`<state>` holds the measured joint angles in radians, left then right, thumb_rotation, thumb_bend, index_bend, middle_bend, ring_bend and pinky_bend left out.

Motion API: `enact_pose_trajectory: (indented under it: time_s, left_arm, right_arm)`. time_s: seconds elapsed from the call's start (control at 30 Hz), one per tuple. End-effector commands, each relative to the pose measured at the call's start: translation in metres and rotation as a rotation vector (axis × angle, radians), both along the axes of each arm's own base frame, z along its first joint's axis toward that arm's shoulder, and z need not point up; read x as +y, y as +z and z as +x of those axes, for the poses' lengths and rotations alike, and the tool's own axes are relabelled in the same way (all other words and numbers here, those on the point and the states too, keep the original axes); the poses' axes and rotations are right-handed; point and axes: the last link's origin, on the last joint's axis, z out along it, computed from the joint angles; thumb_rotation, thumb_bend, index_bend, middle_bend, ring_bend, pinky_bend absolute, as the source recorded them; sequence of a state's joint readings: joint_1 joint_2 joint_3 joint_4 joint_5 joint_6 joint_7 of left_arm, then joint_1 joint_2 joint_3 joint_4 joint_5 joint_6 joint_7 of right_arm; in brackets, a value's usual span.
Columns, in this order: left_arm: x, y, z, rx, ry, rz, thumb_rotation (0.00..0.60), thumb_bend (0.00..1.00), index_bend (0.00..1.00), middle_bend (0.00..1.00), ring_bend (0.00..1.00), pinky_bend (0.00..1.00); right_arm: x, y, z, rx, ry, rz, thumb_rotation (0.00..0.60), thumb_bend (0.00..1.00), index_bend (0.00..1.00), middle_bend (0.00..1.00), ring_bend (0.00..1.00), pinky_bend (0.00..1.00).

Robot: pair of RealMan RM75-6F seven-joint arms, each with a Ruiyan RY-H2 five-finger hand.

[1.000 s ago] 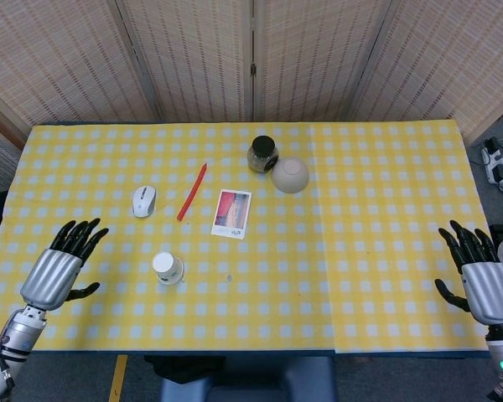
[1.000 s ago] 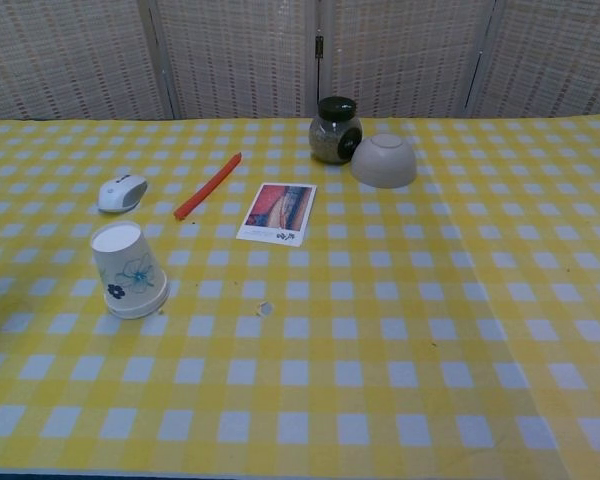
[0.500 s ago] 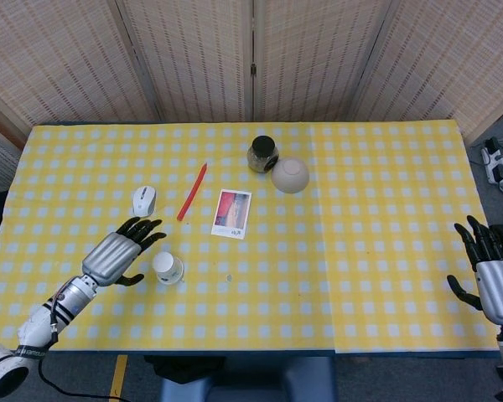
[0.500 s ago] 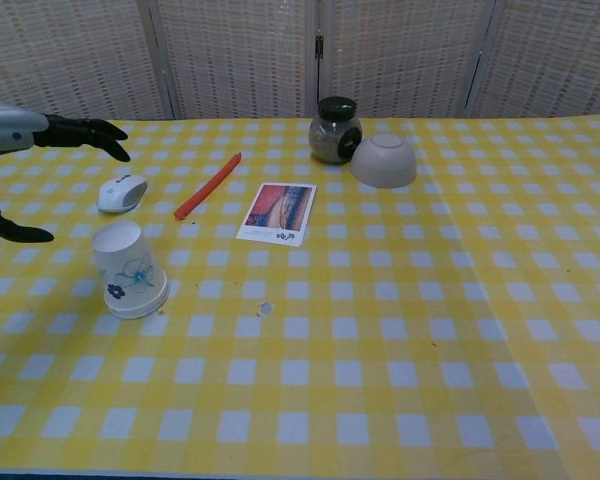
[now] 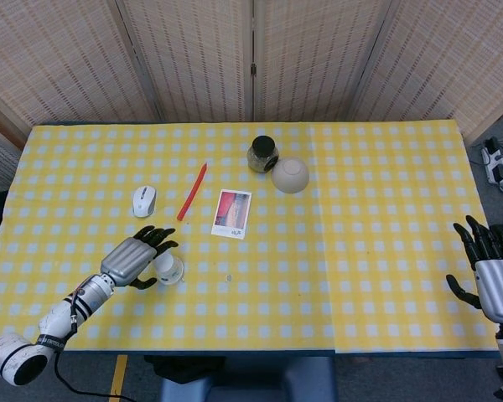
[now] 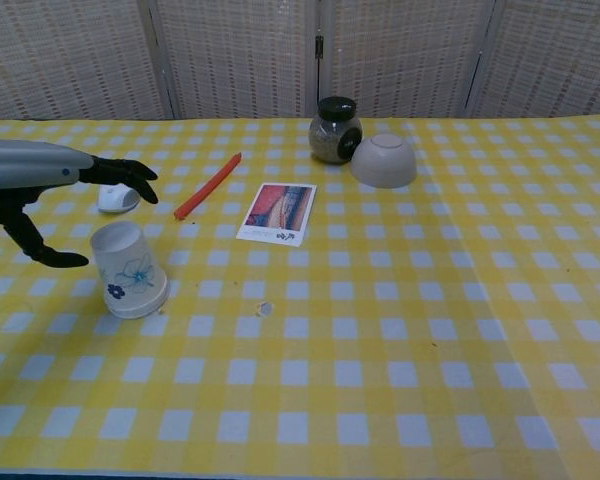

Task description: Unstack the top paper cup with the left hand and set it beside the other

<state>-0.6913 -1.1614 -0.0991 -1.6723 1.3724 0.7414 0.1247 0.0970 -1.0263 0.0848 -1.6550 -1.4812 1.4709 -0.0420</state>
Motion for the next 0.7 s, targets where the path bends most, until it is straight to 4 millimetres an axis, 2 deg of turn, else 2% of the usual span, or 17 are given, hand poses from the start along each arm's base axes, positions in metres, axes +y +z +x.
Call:
enact_pose_trajectory:
  time_s: [0.03, 0.7]
  left_arm:
    - [0.0017, -0.0044, 0.001, -0.01, 0.007, -0.006, 0.6, 0.36, 0.2, 0.04, 0.02, 0.0]
    - [0.007, -0.0077, -0.0037, -0.019, 0.04, 0.0, 0.6, 0.4, 0.26, 0.05, 0.03, 0.0]
  right_arm:
    - [0.0002, 0.0024, 0.0003, 0.004, 0.003, -0.014, 0.6, 0.34, 0.0, 0.0, 0.08, 0.0]
    - [0.0023, 0.002, -0.003, -0.008, -0.008, -0.011, 0.6, 0.34, 0.0, 0.0, 0.08, 0.0]
